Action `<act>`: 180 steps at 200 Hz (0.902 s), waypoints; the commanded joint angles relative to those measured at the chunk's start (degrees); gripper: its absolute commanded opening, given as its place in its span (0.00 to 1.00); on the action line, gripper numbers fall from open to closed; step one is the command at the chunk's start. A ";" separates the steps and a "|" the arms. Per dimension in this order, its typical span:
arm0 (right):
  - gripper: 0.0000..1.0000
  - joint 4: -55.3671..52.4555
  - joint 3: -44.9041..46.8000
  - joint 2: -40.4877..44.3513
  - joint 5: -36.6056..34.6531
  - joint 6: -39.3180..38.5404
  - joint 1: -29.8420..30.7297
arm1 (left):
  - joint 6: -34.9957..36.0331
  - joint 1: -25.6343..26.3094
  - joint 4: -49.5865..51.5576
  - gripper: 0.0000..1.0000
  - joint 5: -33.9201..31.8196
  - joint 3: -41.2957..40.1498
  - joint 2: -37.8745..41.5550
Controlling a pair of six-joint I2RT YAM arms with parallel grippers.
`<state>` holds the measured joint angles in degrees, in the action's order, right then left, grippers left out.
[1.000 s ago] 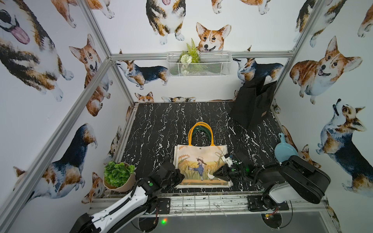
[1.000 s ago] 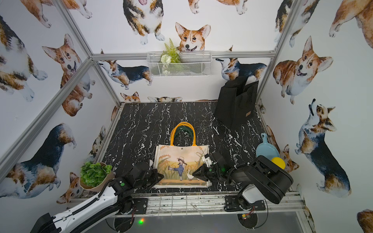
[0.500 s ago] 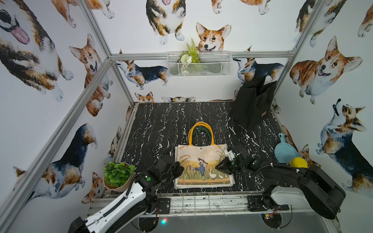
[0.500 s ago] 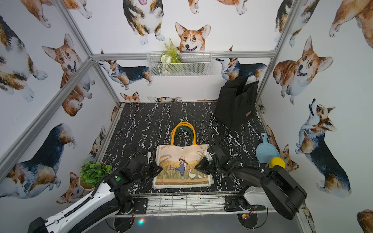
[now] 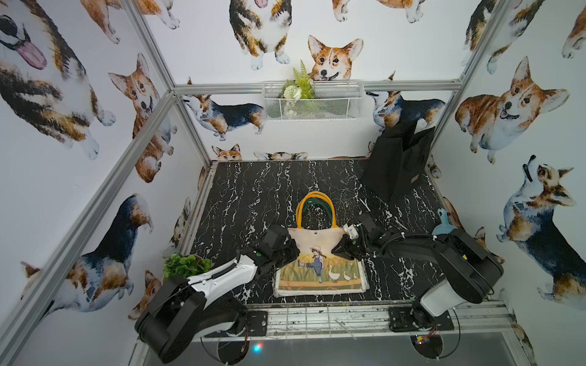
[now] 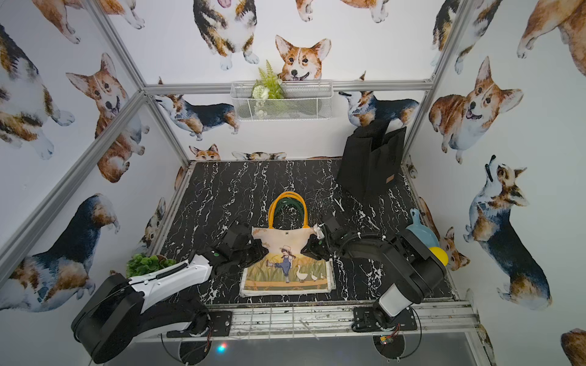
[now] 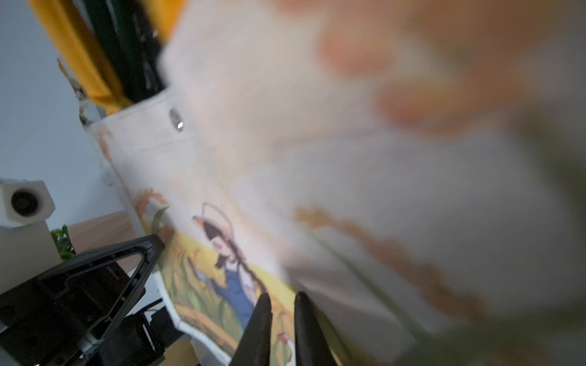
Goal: Put away the canvas bag
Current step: Press the canvas bag at the center of the board.
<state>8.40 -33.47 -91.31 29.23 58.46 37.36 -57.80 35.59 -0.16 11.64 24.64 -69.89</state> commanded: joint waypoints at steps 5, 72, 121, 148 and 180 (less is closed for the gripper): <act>0.15 22.52 7.56 -5.36 3.60 4.40 -4.11 | 1.87 -4.46 -4.66 0.00 1.03 -5.98 -0.32; 0.14 34.85 13.25 -11.82 7.35 7.84 -6.51 | 2.99 -8.02 -1.35 0.00 1.62 -10.03 5.59; 0.12 29.73 8.61 -5.85 9.73 9.84 -6.51 | 5.67 -8.81 6.05 0.00 2.76 0.31 9.58; 0.13 12.20 0.33 -0.68 8.87 1.61 -6.30 | 5.96 -8.95 4.39 0.00 4.58 4.86 5.05; 0.13 1.30 -6.86 -1.72 7.72 -4.68 -6.34 | 5.22 -8.96 -1.22 0.00 5.44 5.45 -1.77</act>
<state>22.96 -37.26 -91.98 38.68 59.99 31.03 -52.66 26.70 2.20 15.90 29.80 -68.12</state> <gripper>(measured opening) 0.130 0.048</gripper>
